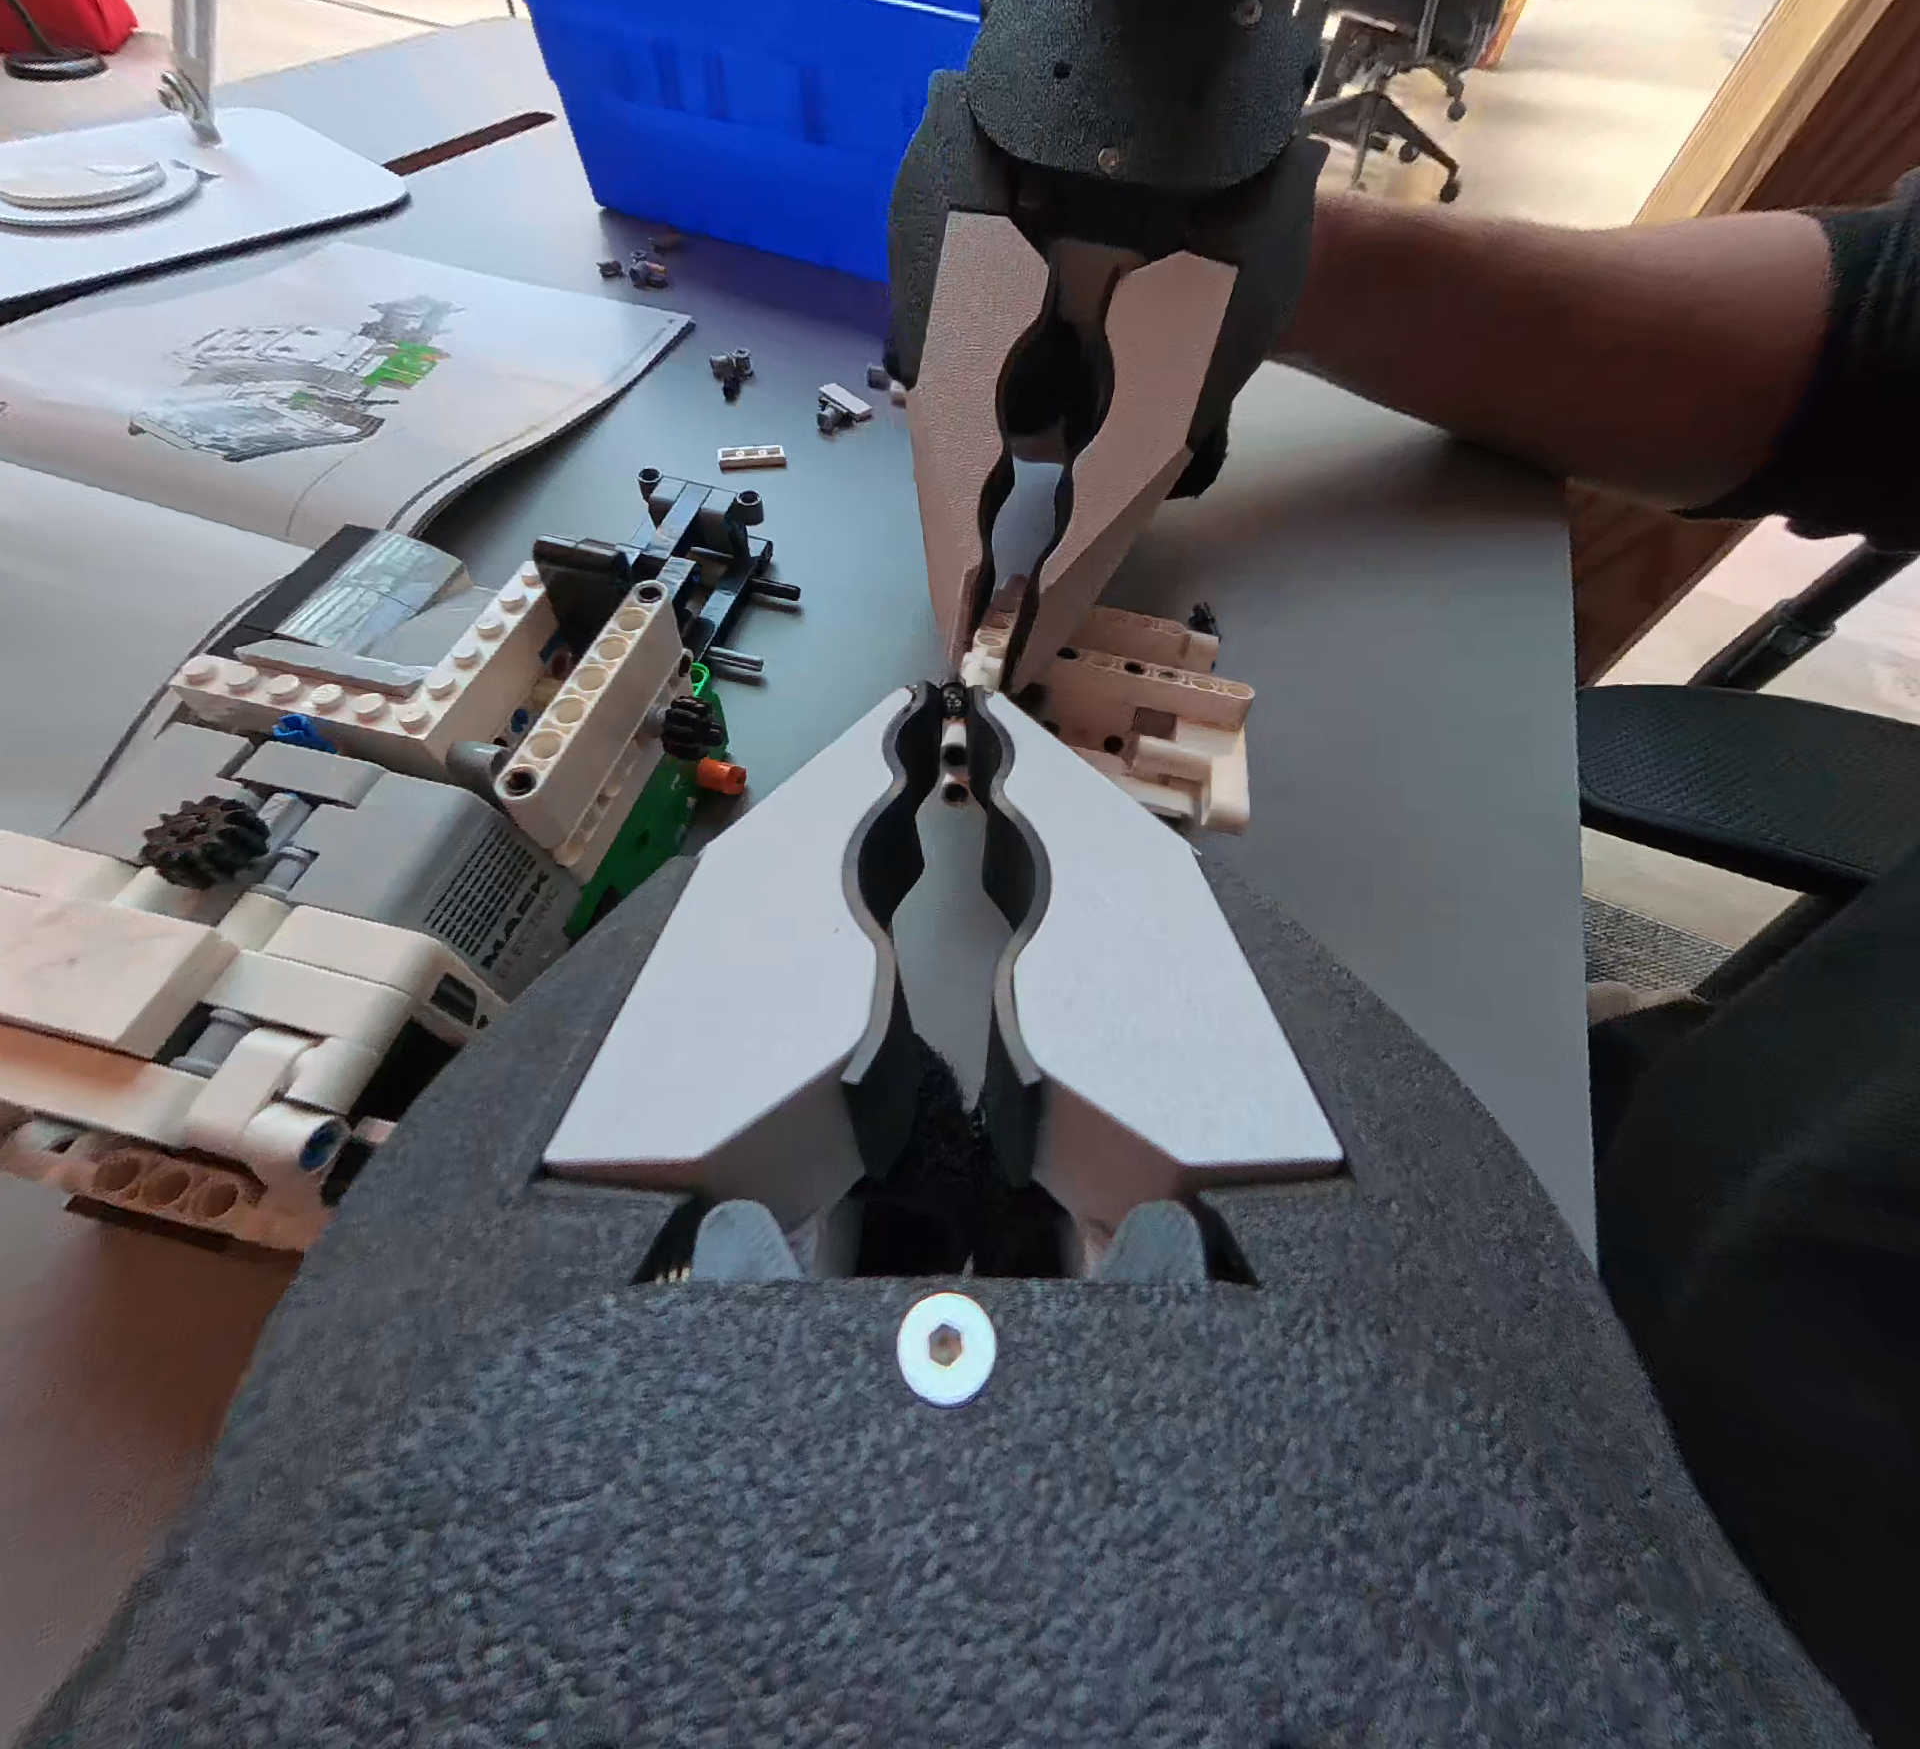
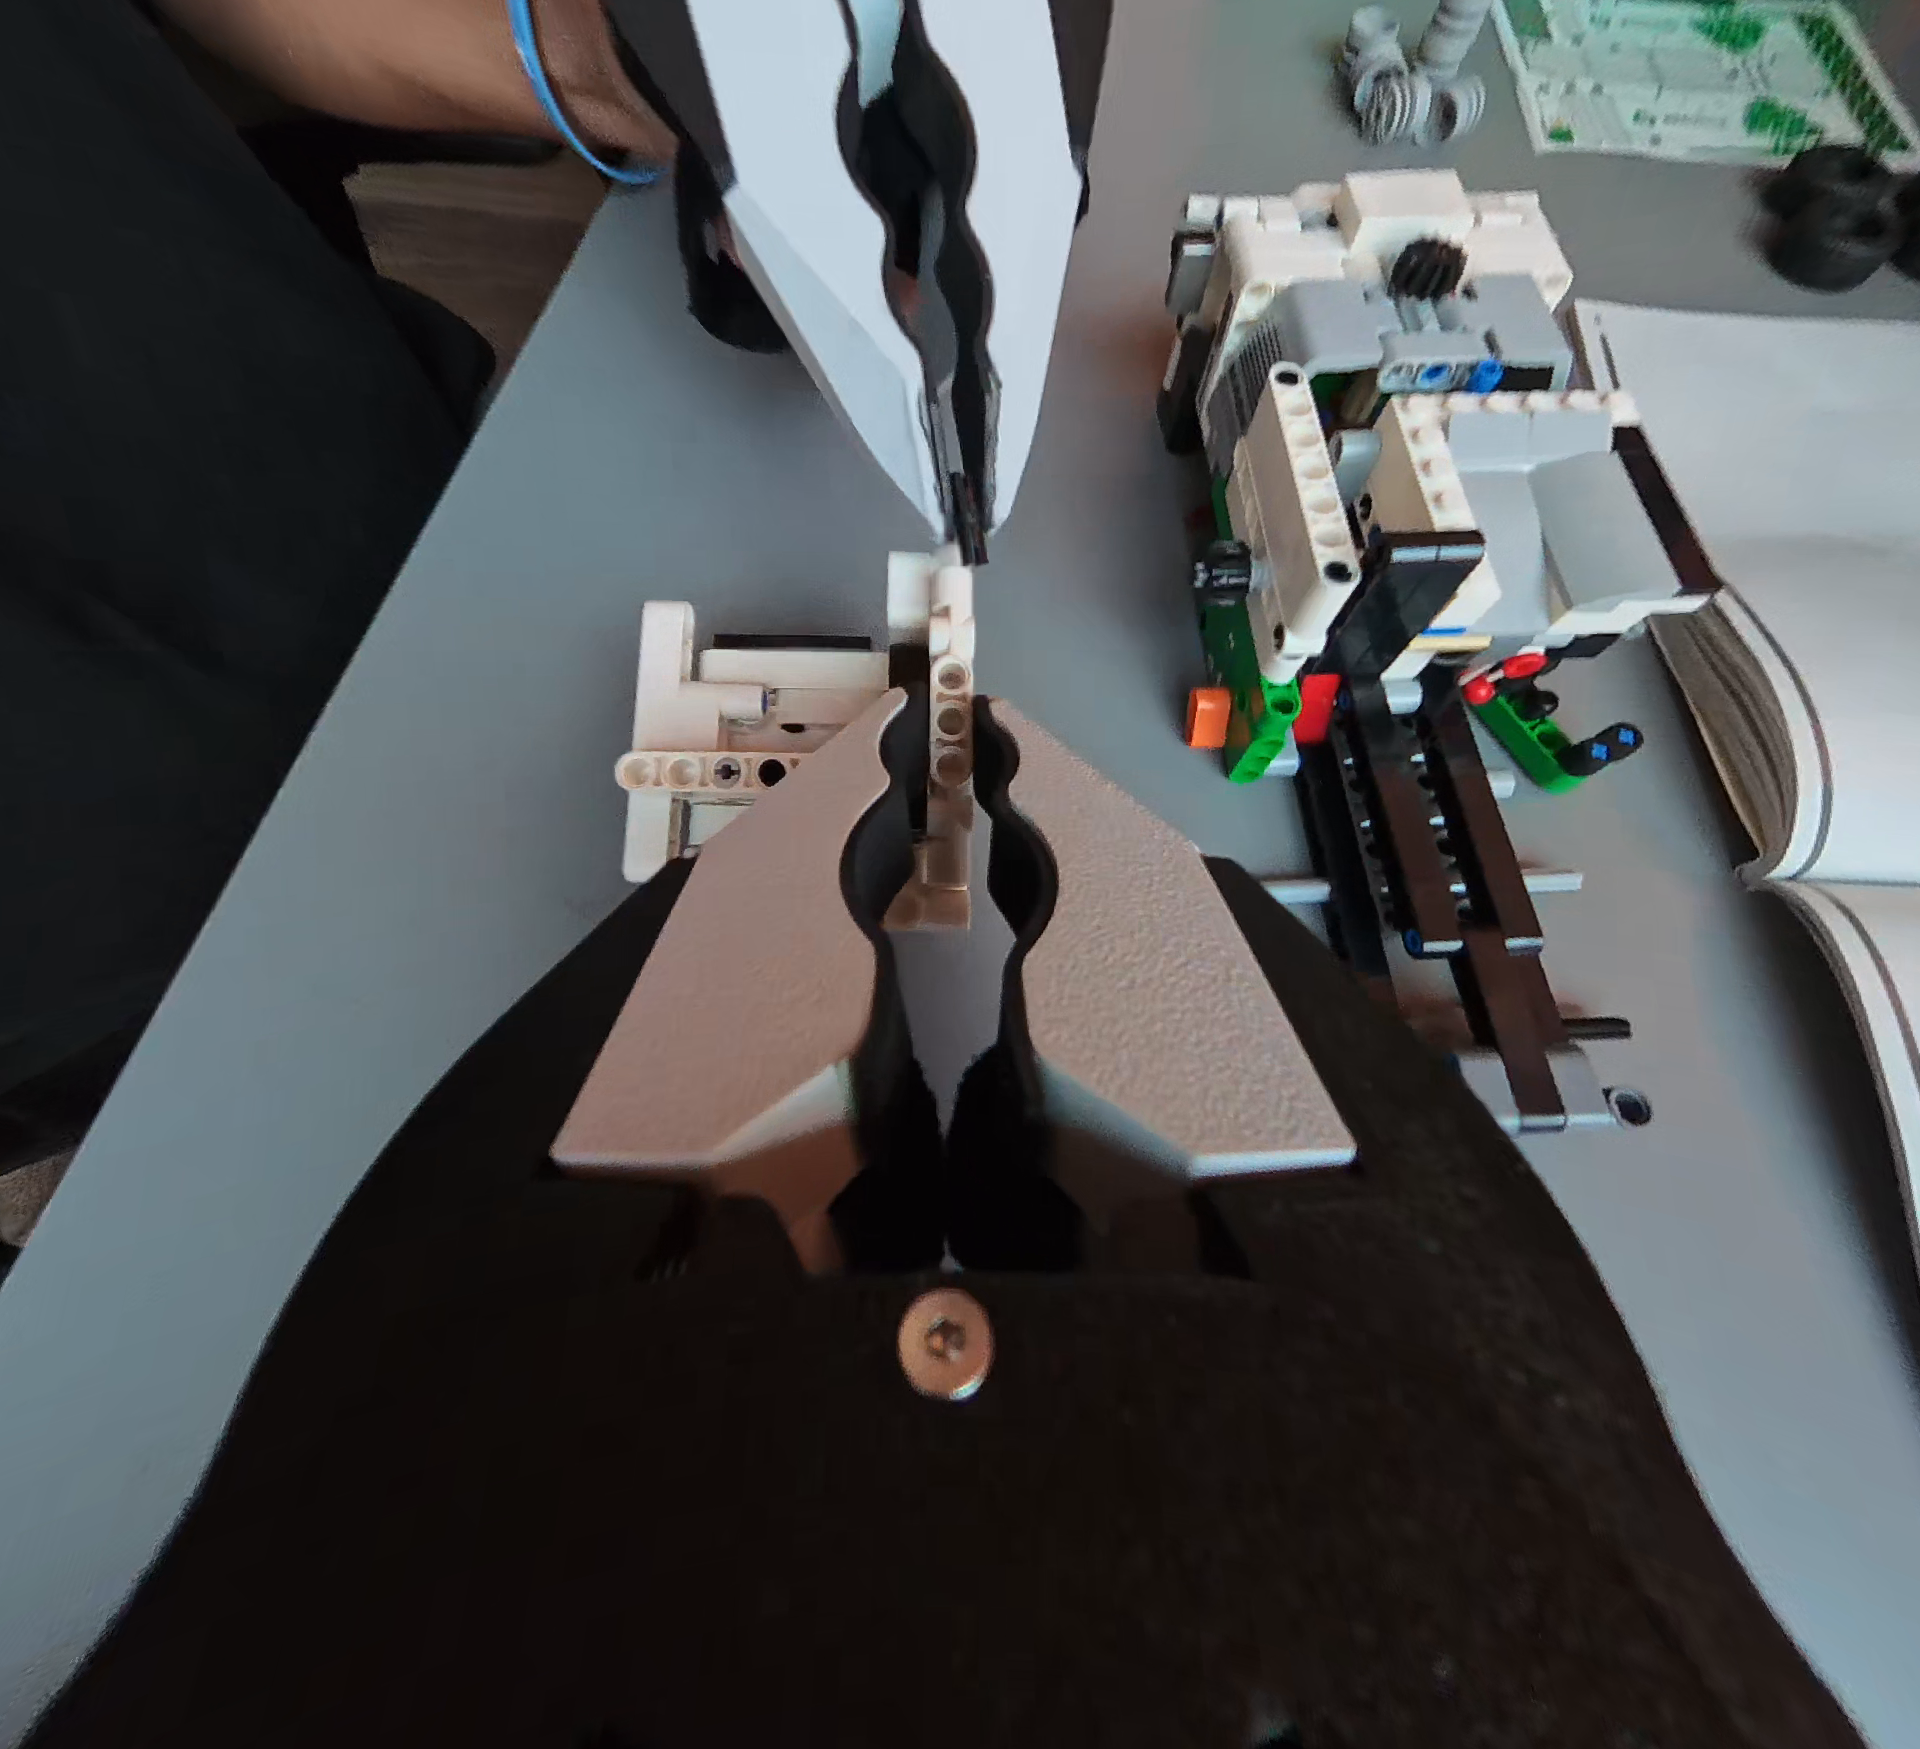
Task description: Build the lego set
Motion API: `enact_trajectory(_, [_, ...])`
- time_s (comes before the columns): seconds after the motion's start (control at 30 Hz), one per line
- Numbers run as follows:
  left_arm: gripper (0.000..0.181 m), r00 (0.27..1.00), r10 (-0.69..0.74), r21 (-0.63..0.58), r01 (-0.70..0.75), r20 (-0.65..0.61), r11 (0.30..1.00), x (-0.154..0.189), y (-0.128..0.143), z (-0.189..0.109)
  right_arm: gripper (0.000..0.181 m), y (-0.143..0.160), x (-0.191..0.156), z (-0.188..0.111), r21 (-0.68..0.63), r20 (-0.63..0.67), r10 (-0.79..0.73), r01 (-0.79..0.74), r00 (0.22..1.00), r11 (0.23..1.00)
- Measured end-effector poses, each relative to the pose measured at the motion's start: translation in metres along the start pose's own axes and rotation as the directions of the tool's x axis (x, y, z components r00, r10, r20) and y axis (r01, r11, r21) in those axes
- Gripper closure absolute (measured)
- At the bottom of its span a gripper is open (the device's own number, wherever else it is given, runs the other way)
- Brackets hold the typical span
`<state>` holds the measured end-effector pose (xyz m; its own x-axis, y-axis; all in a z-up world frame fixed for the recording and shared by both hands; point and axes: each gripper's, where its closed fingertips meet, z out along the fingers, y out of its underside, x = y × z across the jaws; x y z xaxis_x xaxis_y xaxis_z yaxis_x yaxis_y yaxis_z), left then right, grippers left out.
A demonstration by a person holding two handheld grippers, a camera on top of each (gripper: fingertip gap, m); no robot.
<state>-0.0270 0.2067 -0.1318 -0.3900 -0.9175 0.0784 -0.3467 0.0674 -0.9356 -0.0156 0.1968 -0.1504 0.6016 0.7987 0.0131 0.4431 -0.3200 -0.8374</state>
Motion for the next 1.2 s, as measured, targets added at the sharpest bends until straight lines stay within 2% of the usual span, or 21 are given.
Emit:
enact_trajectory(0.03, [0.177, 1.0, -0.01, 0.015, 0.01, -0.016, 1.0, 0.001, -0.002, -0.002, 0.175, -0.004, -0.001, -0.002, 0.029, -0.004, -0.018, 0.018, 1.0, 0.999])
enact_trajectory(0.23, [0.177, 0.993, -0.035, 0.024, 0.038, -0.114, 0.999, 0.01, -0.004, -0.004, 0.175, -0.005, -0.008, -0.002, 0.052, 0.004, -0.042, 0.041, 0.999, 0.998])
enact_trajectory(0.47, [0.177, 0.995, 0.0, -0.024, -0.002, -0.099, 1.0, 0.012, 0.003, 0.002, 0.175, 0.002, -0.007, -0.002, 0.021, -0.009, -0.043, 0.043, 0.999, 0.999])
enact_trajectory(0.83, [0.177, 0.996, 0.054, 0.075, -0.048, -0.075, 0.996, 0.015, -0.009, -0.004, 0.175, -0.009, -0.009, -0.006, 0.109, 0.035, 0.008, -0.012, 0.999, 0.994])
enact_trajectory(0.97, [0.177, 0.992, 0.115, 0.053, -0.112, -0.06, 0.992, 0.016, -0.006, 0.0, 0.176, -0.005, -0.011, -0.005, 0.099, 0.05, 0.007, -0.012, 0.999, 0.995])
enact_trajectory(1.07, [0.178, 0.985, 0.145, 0.084, -0.138, -0.088, 0.987, 0.021, -0.009, -0.003, 0.176, -0.009, -0.017, -0.006, 0.135, 0.103, 0.017, -0.031, 0.995, 0.99])
enact_trajectory(1.2, [0.178, 0.978, 0.165, 0.043, -0.161, -0.128, 0.986, 0.026, -0.002, 0.0, 0.176, -0.001, -0.022, -0.001, 0.101, 0.138, 0.024, -0.038, 0.99, 0.994])
